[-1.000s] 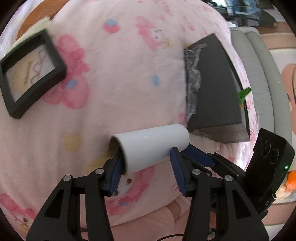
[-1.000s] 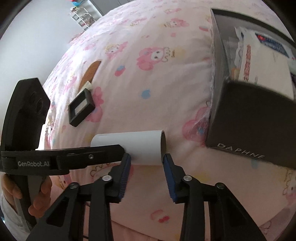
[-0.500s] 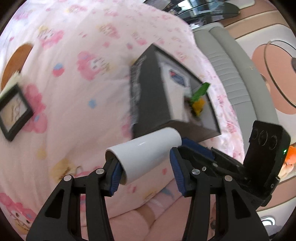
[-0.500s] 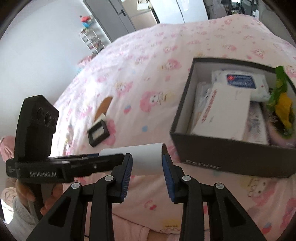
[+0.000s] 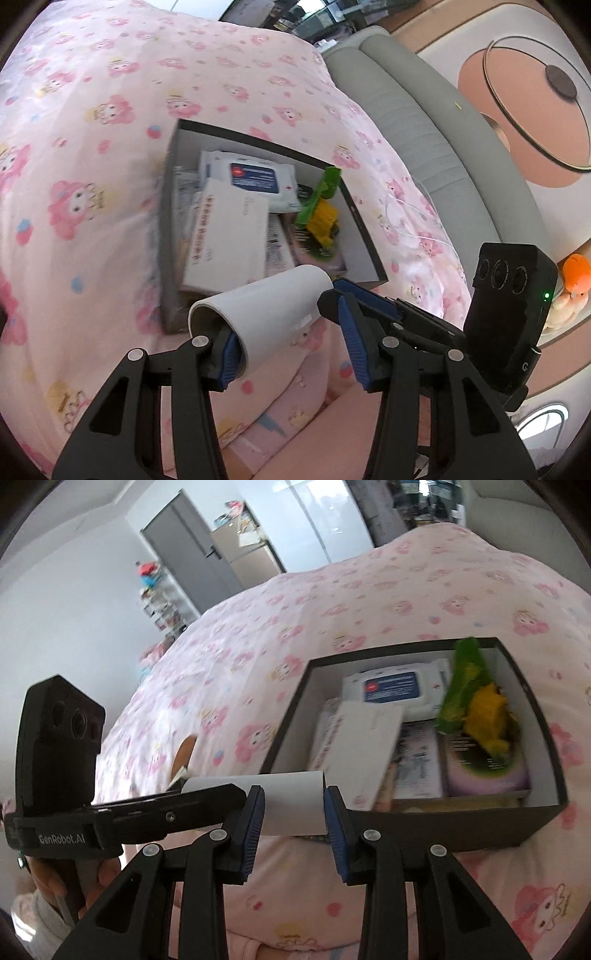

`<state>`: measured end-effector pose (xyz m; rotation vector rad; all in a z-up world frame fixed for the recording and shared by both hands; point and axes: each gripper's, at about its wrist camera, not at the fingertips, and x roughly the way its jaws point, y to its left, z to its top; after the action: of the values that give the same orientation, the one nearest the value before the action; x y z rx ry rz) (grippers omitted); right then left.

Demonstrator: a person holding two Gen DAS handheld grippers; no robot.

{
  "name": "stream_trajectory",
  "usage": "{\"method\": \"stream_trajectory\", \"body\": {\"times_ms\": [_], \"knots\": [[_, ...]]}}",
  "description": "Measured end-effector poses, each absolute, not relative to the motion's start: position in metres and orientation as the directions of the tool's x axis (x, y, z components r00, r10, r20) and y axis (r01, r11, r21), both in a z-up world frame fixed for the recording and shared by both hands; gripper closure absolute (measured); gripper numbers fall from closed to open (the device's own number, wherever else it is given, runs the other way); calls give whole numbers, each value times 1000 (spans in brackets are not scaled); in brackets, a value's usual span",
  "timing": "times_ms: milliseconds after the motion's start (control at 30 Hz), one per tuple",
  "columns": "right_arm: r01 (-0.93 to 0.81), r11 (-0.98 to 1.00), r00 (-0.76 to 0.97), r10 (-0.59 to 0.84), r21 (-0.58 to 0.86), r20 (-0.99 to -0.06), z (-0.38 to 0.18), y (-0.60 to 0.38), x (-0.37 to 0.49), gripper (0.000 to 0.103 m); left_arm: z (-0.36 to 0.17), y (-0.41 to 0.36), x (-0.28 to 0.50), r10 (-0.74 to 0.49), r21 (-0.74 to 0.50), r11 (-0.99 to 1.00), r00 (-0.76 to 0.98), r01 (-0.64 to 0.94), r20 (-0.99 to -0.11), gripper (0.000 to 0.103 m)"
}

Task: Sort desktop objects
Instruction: 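Carry the paper roll tube over the shoebox with the left gripper, then lower the tube into the shoebox and open the left gripper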

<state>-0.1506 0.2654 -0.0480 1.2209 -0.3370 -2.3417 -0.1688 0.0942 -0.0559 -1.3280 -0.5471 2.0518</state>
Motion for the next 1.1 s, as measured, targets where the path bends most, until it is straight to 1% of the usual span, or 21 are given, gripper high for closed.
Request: {"method": "stream_trajectory", "body": {"times_ms": [267,400,500,567,767,867,900,967,1100], "knots": [[235,-847,-530,-523,478,-667,-46,301,-164,72,-53,129,-182,699,-628,-714,-274,-309,-660,55],[210,-848,-546,-515,487,-661,-49,315,-171,72,-59,143,-197,720,-658,-693,-242,-295,-650,55],[181,-854,-576,-494,487,-652,-51,333,-178,72,-69,158,-216,739,-689,-672,-198,-271,-644,59],[154,-850,-586,-490,504,-645,-54,343,-182,72,-72,170,-227,740,-690,-671,-188,-270,-646,59],[95,-867,-620,-437,490,-652,-62,363,-190,72,-79,200,-244,739,-682,-670,-179,-294,-650,60],[38,-845,-608,-442,533,-659,-72,378,-195,72,-90,211,-251,740,-688,-668,-155,-284,-655,60],[28,-835,-609,-450,549,-653,-74,382,-195,72,-94,213,-252,731,-680,-677,-153,-280,-665,62],[16,-821,-609,-461,571,-645,-76,387,-197,72,-101,216,-254,714,-666,-695,-149,-272,-684,62],[-6,-867,-607,-392,498,-691,-78,381,-198,72,-116,224,-259,677,-634,-730,-140,-256,-722,62]]}}
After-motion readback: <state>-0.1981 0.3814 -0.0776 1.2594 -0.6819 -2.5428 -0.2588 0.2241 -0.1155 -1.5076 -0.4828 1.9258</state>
